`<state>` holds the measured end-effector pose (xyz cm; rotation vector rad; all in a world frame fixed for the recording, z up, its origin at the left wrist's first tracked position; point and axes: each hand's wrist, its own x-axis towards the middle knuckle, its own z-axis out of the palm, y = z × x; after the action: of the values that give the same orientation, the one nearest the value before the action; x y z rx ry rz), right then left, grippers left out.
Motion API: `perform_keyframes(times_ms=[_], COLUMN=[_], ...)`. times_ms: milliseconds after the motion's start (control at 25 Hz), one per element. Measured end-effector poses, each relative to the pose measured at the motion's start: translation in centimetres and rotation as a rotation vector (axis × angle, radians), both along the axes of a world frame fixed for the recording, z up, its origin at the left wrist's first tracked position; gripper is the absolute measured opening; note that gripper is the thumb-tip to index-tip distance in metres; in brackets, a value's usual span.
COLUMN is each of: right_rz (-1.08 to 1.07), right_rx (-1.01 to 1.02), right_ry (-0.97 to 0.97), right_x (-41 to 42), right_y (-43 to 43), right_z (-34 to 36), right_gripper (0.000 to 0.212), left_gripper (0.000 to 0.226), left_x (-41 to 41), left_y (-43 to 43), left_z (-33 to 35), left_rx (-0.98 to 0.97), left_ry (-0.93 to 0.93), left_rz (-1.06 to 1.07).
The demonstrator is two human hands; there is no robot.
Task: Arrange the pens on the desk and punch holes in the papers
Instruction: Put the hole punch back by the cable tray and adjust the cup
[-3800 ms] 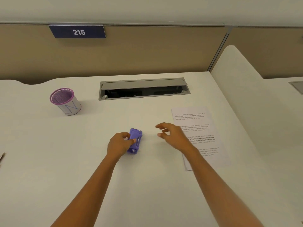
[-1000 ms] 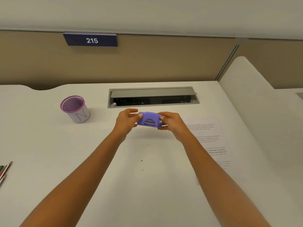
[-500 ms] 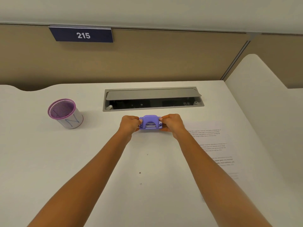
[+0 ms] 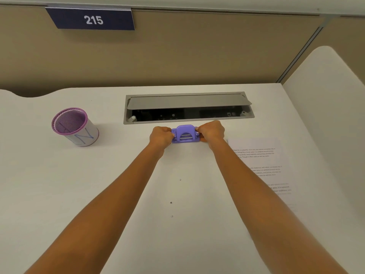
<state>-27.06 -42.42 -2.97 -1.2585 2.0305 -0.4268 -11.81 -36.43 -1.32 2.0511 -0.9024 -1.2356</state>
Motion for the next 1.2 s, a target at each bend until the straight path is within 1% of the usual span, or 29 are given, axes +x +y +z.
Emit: perform_keyframes(times_ms=[120,360,560,720,840,920,1080,1200], right_rz=[-0.008,-0.048,-0.100,-0.139,-0.119,-0.033,0.333,0.545], right_rx=[0.009,0.001,-0.058,-0.108,-0.203,-0.252,-0.185,-0.203], right_ry=[0.032,0.001,-0.080,-0.202,-0.245,-0.242,-0.196,-0.126], right_x=[-0.2,-0.3,0.1,0.1,0.1,-0.3,-1.0,-1.1], right_y=[-0.4,-1.1,-1.4,-0.8,1.1,3.5,10.7,15.3], right_z=[-0.5,-0.7,-0.8,-0.5,0.3,0.7,0.4,-0.2], right_gripper=[0.022,0.017,0.025,0.022,0.022,0.023,0.015,0.015], left_gripper=[0.028,0.029,0.035,0.035,0.036,0.035,0.023,0.019], left_x=[-0.1,-0.3,-0.1,0.0,0.0,0.2,1.2,2.0], left_y=[-0.2,-0.8,-1.2,-0.8,0.6,2.7,10.5,16.2], left_z=[-0.5,-1.1,-1.5,-1.5,-0.9,-0.6,-1.2,-2.2], left_rx=[-0.008,-0.043,-0.108,-0.163,-0.187,-0.226,-0.312,-0.339], left_ry=[-0.002,-0.018,-0.013,0.002,-0.020,-0.070,-0.245,-0.451], left_rz=[-0.011,-0.021,-0.001,-0.003,-0.011,-0.063,-0.317,-0.458])
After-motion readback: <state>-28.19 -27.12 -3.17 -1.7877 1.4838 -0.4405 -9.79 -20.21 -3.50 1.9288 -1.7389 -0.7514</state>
